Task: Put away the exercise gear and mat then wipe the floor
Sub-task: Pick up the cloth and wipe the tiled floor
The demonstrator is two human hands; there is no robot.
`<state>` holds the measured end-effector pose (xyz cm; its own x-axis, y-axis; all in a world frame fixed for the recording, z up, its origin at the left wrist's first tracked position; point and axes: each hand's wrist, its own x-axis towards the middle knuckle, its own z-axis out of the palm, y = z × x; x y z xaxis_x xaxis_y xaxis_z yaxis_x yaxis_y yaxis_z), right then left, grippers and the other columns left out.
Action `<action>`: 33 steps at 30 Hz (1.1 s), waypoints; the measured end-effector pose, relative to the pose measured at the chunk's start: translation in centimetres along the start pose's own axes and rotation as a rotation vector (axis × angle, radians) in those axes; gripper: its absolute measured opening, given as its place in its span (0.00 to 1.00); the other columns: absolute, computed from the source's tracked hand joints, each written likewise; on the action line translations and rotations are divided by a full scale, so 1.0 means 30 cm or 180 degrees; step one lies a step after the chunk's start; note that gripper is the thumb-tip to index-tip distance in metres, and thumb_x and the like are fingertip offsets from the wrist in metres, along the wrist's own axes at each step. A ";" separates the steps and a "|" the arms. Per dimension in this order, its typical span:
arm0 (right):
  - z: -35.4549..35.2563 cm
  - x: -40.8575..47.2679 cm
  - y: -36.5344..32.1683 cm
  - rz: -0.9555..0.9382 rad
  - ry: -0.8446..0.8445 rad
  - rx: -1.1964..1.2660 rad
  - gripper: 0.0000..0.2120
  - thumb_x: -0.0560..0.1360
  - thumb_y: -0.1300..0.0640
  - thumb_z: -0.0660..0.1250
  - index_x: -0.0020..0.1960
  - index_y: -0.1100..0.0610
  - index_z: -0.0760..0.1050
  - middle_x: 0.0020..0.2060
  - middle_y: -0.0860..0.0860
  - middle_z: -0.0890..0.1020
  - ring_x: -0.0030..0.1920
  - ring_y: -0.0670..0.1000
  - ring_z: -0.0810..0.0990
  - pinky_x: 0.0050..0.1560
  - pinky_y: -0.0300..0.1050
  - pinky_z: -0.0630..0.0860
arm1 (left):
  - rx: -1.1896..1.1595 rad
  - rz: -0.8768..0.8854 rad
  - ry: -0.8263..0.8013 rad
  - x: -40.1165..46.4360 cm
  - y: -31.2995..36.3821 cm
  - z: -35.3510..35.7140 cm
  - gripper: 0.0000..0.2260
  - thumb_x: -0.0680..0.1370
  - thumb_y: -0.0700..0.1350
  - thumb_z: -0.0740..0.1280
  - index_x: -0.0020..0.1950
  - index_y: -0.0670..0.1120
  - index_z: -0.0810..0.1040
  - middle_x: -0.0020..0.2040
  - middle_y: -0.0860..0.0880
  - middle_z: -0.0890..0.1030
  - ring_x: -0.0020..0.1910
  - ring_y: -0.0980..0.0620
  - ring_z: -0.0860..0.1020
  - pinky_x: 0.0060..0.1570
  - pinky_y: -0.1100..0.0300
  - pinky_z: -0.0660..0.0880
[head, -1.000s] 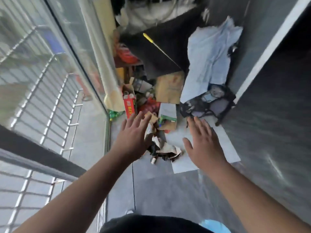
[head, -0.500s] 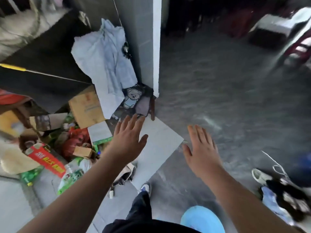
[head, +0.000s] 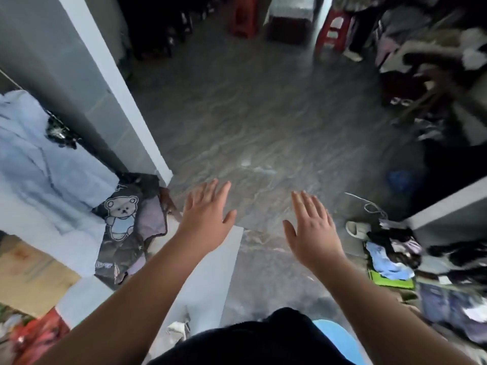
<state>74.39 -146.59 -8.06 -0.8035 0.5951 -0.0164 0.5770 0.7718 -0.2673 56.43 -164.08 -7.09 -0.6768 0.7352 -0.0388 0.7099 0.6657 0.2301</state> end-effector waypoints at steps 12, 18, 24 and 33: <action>-0.082 0.656 0.605 0.0411 0.0118 0.0080 0.33 0.80 0.42 0.56 0.80 0.50 0.50 0.79 0.51 0.57 0.79 0.56 0.52 0.76 0.56 0.56 | 0.0172 0.0285 -0.0211 0.845 0.412 0.167 0.30 0.80 0.57 0.58 0.79 0.52 0.52 0.80 0.44 0.54 0.78 0.42 0.53 0.74 0.42 0.54; -0.183 1.068 0.909 0.0181 -0.0221 0.0081 0.33 0.81 0.41 0.52 0.81 0.48 0.44 0.80 0.50 0.51 0.80 0.54 0.46 0.78 0.56 0.49 | 0.0232 0.0180 -0.0224 1.276 0.655 0.172 0.30 0.80 0.57 0.59 0.79 0.52 0.56 0.79 0.44 0.58 0.77 0.41 0.57 0.72 0.41 0.58; -0.231 1.443 1.055 0.0084 -0.0435 0.0092 0.33 0.81 0.41 0.52 0.81 0.49 0.44 0.80 0.51 0.51 0.80 0.55 0.47 0.78 0.56 0.49 | 0.0161 -0.0136 -0.0282 1.642 0.732 0.193 0.31 0.79 0.58 0.59 0.79 0.51 0.55 0.79 0.42 0.59 0.77 0.40 0.57 0.72 0.39 0.56; -0.276 2.216 1.183 -0.0340 -0.0391 -0.0051 0.32 0.81 0.41 0.50 0.81 0.51 0.46 0.80 0.54 0.53 0.80 0.57 0.49 0.77 0.59 0.53 | 0.0104 -0.0196 -0.0390 2.333 0.750 0.273 0.31 0.81 0.61 0.52 0.80 0.53 0.46 0.81 0.45 0.49 0.79 0.42 0.47 0.76 0.40 0.48</action>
<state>42.67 -77.79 -10.66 -0.8717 0.4783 -0.1068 0.4888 0.8332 -0.2583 26.65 -96.61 -12.60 -0.6919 0.7015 -0.1709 0.6750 0.7125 0.1917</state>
